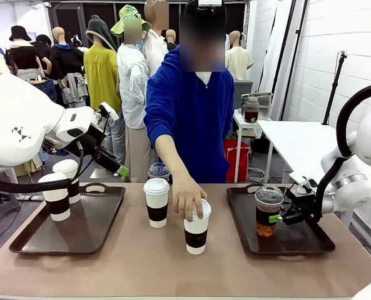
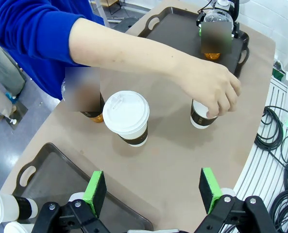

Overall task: Distribute the coffee onto the tray.
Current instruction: Pick up one iced Americano and place it on the right Handle tray.

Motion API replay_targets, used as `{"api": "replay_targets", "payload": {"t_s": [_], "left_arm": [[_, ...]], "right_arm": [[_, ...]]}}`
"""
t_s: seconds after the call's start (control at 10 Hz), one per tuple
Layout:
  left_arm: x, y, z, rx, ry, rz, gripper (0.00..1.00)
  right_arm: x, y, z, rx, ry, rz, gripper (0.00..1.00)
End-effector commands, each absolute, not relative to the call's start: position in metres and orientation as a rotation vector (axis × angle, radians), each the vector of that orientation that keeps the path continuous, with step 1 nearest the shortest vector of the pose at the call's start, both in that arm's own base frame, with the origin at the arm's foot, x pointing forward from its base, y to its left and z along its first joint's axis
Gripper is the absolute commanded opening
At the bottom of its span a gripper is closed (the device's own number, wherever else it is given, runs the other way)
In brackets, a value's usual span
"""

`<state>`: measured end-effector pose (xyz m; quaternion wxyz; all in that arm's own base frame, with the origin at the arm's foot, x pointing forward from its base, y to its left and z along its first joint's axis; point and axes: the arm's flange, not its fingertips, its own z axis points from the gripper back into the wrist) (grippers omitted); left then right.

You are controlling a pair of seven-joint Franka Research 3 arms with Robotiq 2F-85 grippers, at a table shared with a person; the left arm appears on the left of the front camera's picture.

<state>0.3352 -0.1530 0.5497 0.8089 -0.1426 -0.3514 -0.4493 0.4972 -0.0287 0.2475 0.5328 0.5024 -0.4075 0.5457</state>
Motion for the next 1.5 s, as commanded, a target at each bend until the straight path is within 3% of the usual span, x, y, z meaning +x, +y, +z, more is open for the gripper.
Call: {"api": "replay_targets", "payload": {"t_s": [0.0,1.4], "left_arm": [[0.336,-0.152,0.549,-0.307,-0.756,-0.974,1.00],[0.336,-0.152,0.549,-0.307,-0.756,-0.974,1.00]], "right_arm": [[0.495,-0.028,0.252,1.230,-0.937,1.295,1.00],[0.475,-0.099,0.266,1.130,-0.952,1.175,1.00]]}}
